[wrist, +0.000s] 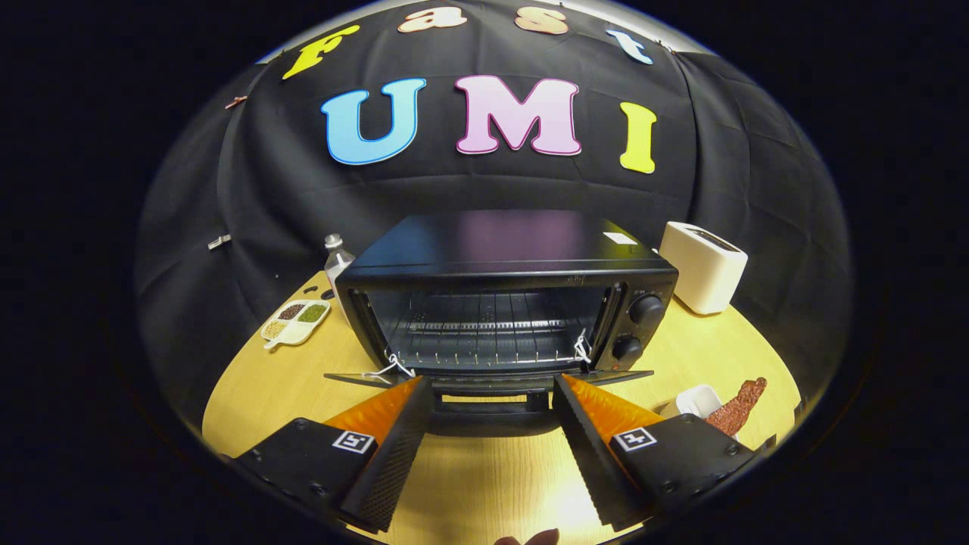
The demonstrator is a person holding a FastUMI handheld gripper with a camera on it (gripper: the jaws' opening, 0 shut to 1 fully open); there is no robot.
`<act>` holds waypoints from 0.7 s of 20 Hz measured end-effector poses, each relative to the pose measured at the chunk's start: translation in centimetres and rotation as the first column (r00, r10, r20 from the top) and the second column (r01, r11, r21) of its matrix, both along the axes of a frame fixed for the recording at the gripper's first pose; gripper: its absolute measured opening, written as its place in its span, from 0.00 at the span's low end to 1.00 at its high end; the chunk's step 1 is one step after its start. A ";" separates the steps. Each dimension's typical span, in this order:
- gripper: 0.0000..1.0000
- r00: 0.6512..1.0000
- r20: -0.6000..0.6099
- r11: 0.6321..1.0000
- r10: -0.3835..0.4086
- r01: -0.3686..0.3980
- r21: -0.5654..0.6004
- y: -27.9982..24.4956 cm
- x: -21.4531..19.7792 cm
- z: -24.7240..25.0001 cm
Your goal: Open the toaster oven, put the food inside, and close the toaster oven door.
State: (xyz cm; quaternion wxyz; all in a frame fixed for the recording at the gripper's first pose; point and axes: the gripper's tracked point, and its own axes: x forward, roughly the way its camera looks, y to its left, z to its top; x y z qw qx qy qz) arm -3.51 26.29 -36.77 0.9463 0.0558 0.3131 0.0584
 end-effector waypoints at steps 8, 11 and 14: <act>0.98 0.995 -0.098 0.999 0.023 -0.026 -0.026 0.1 -3.2 -3.1; 0.98 0.981 -0.190 0.997 0.049 -0.058 -0.042 0.3 -5.3 -5.8; 0.99 0.971 -0.219 0.992 0.094 -0.111 -0.065 0.2 -6.2 -6.9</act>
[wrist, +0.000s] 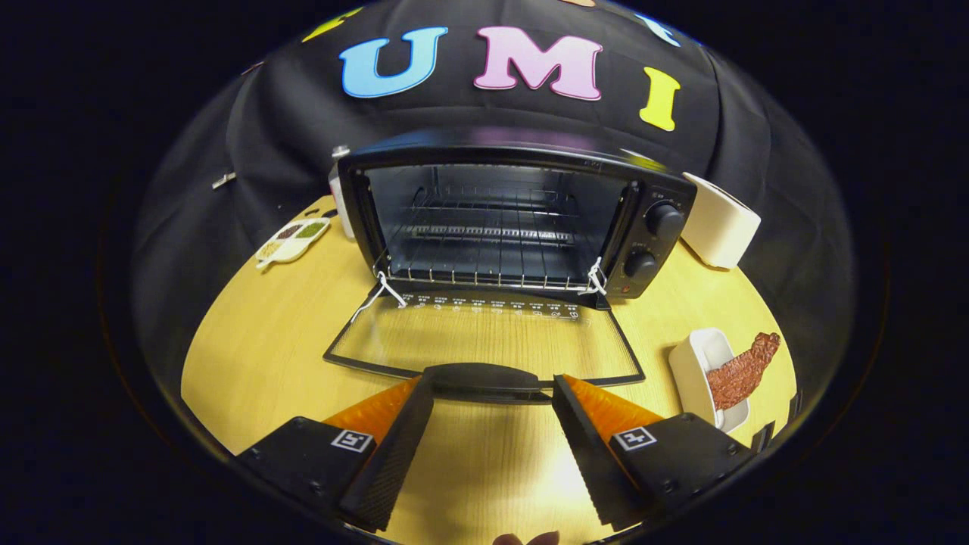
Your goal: Open the toaster oven, put the food inside, and close the toaster oven door.
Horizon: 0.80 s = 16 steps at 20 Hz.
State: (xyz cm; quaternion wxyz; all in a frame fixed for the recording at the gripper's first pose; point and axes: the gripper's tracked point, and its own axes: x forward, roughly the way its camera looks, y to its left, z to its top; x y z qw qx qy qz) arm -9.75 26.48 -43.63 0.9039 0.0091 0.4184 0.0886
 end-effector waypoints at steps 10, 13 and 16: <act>0.99 0.999 0.050 0.998 0.019 -0.021 0.057 -0.4 0.1 2.7; 0.98 0.996 0.085 0.996 0.033 -0.040 0.084 -1.4 0.6 5.1; 0.98 0.989 0.145 0.990 0.041 -0.061 0.130 -2.6 1.3 8.0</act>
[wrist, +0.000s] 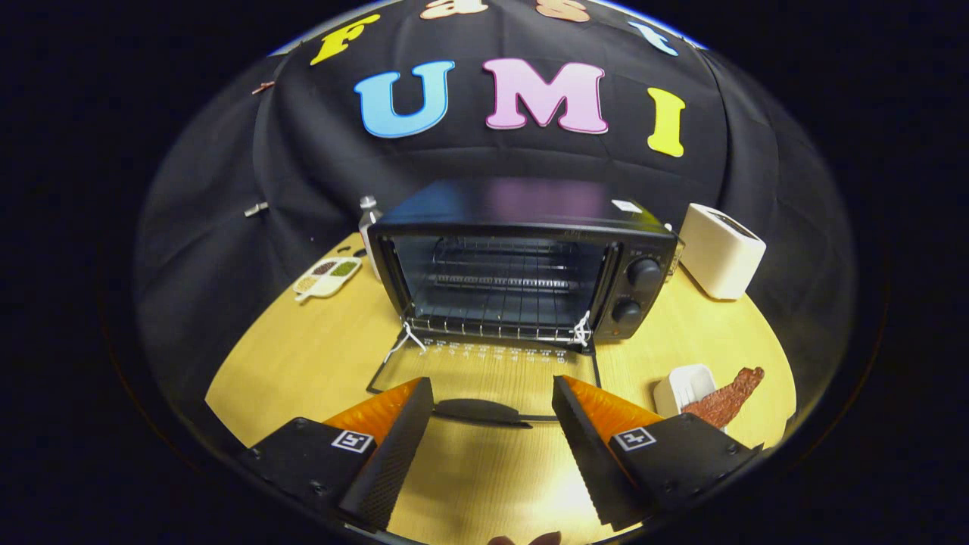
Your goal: Open the toaster oven, put the food inside, and close the toaster oven door.
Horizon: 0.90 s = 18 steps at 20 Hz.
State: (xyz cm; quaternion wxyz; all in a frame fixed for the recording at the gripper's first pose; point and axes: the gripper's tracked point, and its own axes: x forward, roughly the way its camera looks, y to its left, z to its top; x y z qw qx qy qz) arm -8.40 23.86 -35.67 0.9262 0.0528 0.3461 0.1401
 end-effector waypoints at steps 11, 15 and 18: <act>0.98 0.978 0.120 0.985 0.171 -0.171 -0.015 -11.3 1.3 7.5; 0.98 0.983 0.043 0.984 0.176 -0.175 -0.020 -17.6 2.2 6.8; 0.98 0.986 -0.041 0.987 0.163 -0.163 -0.011 -22.7 3.2 5.2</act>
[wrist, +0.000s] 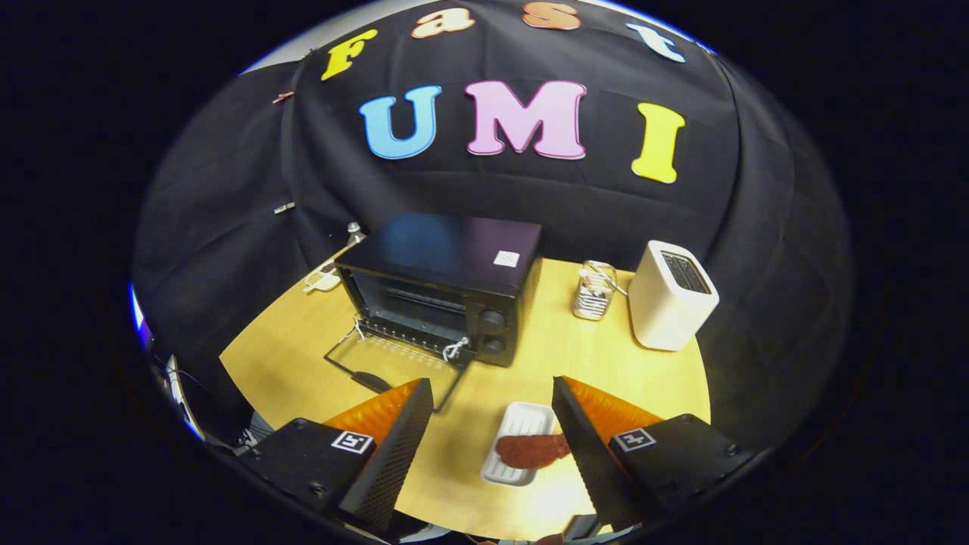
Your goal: Open the toaster oven, put the food inside, and close the toaster oven door.
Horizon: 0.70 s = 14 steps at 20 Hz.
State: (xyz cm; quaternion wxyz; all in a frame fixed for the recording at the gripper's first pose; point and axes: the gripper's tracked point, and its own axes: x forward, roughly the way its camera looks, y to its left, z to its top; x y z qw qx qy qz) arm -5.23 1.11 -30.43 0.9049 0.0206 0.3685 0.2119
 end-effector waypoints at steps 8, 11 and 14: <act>0.98 0.927 -0.365 0.994 0.090 -0.061 0.092 -5.4 0.0 -9.8; 0.96 0.852 -0.507 0.990 0.134 -0.096 0.099 -6.2 -0.9 -14.1; 0.85 0.793 -0.593 0.989 0.140 -0.089 0.115 -6.4 -0.8 -16.8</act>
